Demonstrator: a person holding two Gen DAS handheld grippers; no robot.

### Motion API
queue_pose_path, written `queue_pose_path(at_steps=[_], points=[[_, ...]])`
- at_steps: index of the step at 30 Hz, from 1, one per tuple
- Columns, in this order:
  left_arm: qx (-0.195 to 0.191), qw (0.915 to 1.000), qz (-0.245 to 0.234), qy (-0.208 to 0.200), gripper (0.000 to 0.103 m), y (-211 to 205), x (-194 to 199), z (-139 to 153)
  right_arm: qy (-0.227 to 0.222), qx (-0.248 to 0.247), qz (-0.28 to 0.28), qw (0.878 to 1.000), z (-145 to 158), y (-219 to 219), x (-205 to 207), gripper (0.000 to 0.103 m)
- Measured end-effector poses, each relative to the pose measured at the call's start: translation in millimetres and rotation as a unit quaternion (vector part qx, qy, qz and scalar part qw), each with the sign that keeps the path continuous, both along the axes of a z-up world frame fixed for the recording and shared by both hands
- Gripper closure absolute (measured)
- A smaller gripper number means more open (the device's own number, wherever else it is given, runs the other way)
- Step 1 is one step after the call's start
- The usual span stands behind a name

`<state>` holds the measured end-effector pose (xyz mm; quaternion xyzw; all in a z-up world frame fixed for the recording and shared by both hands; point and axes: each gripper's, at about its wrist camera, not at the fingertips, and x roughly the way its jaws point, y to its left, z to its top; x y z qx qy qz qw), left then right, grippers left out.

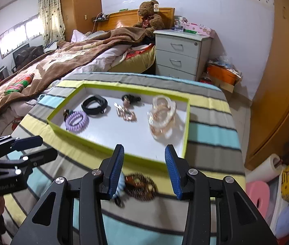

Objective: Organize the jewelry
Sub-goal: 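Withdraw both grippers from the box toward the remaining jewelry, then lower the left gripper onto the light blue coil hair tie and close it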

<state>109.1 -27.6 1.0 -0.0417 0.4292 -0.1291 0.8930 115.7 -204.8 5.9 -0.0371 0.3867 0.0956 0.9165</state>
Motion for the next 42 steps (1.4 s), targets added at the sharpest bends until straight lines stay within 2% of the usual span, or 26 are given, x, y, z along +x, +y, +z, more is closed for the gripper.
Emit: queue_pose_path(at_steps=[9,15,21,24,31,35,37,40,42], points=[[0.001,0.9999,-0.010,0.011,0.043,-3.6,-10.6,-14.3,0.033,0.013,-0.011,0.999,-32.6,-25.2,-11.1,0.060],[0.004,0.9994,-0.032,0.014,0.043,-14.2,-4.5,-18.8,0.028,0.025,-0.017,0.999,-33.5,-37.6,-22.5,0.060],[-0.002,0.9972,-0.073,0.017,0.043,-36.2,10.3,-23.9,0.018,0.037,-0.022,0.999,-28.7,-48.8,-32.3,0.060],[0.009,0.9953,-0.092,0.030,0.043,-48.5,16.0,-30.6,0.012,0.040,-0.023,0.999,-25.6,-53.1,-36.5,0.060],[0.053,0.9930,-0.100,0.036,0.043,-62.9,19.5,-37.7,0.004,0.047,-0.026,0.999,-21.3,-58.7,-39.1,0.060],[0.086,0.9900,-0.108,0.031,0.048,-72.7,19.8,-40.6,0.004,0.049,-0.027,0.998,-21.3,-59.4,-38.6,0.060],[0.098,0.9891,-0.107,0.026,0.055,-75.7,20.6,-40.6,0.003,0.049,-0.027,0.998,-21.1,-60.1,-38.9,0.060],[0.106,0.9871,-0.119,0.020,0.069,-81.0,19.5,-39.9,0.003,0.053,-0.028,0.998,-21.0,-60.8,-38.9,0.060],[0.108,0.9858,-0.128,0.018,0.083,-84.6,17.6,-39.0,0.003,0.054,-0.030,0.998,-21.3,-61.4,-38.9,0.060]])
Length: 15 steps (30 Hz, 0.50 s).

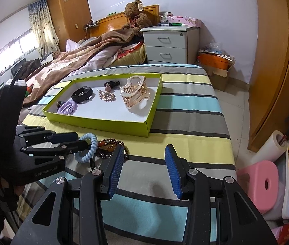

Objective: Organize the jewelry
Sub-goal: 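Lower the left gripper onto the light blue coil hair tie and close it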

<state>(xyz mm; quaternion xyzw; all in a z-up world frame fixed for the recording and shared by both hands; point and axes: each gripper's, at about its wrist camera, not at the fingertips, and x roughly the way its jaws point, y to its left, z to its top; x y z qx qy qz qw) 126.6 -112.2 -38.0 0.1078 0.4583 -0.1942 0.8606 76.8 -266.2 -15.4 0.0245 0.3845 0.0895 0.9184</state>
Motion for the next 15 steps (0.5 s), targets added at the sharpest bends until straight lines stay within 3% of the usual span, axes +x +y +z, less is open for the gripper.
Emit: queue_pose_path(at_steps=[2,15], points=[[-0.002,1.0000,-0.008,-0.001,0.091,-2.2,-1.8,0.2,0.001,0.001,0.000,1.000,-0.5,-0.3,-0.3,0.060],[-0.063,0.9974,0.025,-0.021,0.093,24.6,-5.5,25.0,0.004,0.002,0.012,1.000,-0.8,8.4,2.5,0.060]])
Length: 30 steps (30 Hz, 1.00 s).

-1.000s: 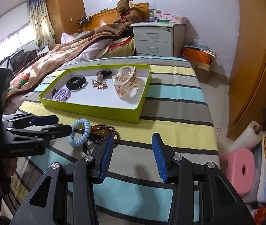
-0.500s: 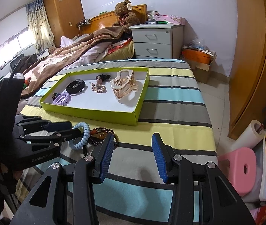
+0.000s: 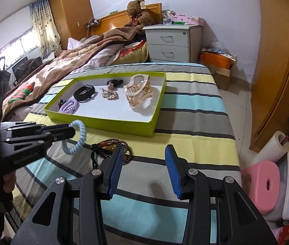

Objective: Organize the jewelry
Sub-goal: 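Lower the left gripper onto the light blue coil hair tie and close it, then grasp the dark beaded bracelet with red bead using the right gripper while the left holds the coil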

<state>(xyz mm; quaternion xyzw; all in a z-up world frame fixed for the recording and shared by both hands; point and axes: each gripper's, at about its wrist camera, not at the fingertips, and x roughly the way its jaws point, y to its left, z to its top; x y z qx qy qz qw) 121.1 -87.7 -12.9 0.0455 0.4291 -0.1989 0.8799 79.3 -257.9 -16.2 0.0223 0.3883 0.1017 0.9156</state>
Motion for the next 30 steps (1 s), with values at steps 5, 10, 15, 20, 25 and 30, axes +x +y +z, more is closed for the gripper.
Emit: queue_pose_path(at_steps=[5,10,15,20,25,30], points=[[-0.015,0.9997,0.018,-0.010,0.093,14.3,-6.5,8.0,0.010,0.009,0.037,0.999,-3.8,17.4,2.2,0.060],[-0.022,0.9987,0.044,-0.016,0.093,34.7,-11.2,10.3,0.024,0.005,0.074,0.997,-9.7,39.7,6.5,0.060],[-0.026,0.9973,0.067,-0.016,0.093,55.8,-11.8,8.6,0.033,-0.011,0.105,0.994,-16.2,61.5,13.7,0.060],[-0.033,0.9964,0.077,-0.013,0.093,67.1,-10.4,5.5,0.046,-0.017,0.113,0.992,-23.7,72.8,22.5,0.060],[-0.037,0.9962,0.079,-0.008,0.093,72.4,-9.1,1.5,0.053,-0.044,0.115,0.991,-31.0,80.6,31.2,0.060],[-0.042,0.9962,0.076,-0.006,0.093,74.0,-8.6,0.2,0.051,-0.070,0.118,0.989,-34.9,86.9,34.3,0.060]])
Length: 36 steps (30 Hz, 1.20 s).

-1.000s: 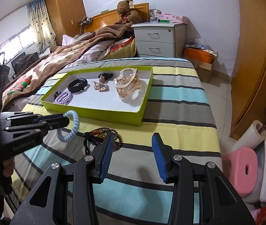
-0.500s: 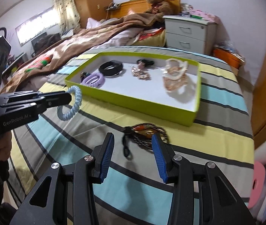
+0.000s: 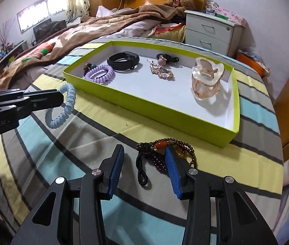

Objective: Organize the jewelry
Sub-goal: 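Grasp the dark beaded bracelet with red bead using the right gripper while the left holds the coil, then carry the blue coil and beaded bracelet into the green box with both grippers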

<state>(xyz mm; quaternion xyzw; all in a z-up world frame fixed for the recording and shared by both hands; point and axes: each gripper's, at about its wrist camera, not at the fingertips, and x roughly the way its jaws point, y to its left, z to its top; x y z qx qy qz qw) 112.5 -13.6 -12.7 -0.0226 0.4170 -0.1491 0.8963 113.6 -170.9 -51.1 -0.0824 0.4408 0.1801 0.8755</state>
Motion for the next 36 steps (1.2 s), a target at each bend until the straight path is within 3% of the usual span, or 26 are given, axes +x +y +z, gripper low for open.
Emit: queue_pose_path(at_steps=[5,7,13,25,36], points=[[-0.003,1.0000,0.001,0.002,0.093,0.7,1.2,-0.7,-0.010,-0.013,-0.001,1.000,-0.3,2.1,-0.2,0.061],[-0.003,1.0000,0.002,0.003,0.093,1.1,1.7,-0.9,-0.012,-0.016,-0.003,1.000,0.2,1.8,-0.9,0.073],[-0.002,1.0000,0.002,0.002,0.093,1.3,2.0,-0.7,-0.014,-0.013,-0.007,1.000,1.0,0.4,-3.2,0.082],[-0.001,1.0000,0.005,-0.003,0.093,2.3,-0.3,2.3,-0.030,0.022,-0.023,0.999,12.1,-11.7,-11.9,0.083],[-0.001,0.9997,0.014,-0.018,0.093,5.2,1.4,22.2,-0.069,0.045,-0.023,0.996,50.5,-11.6,-19.4,0.084]])
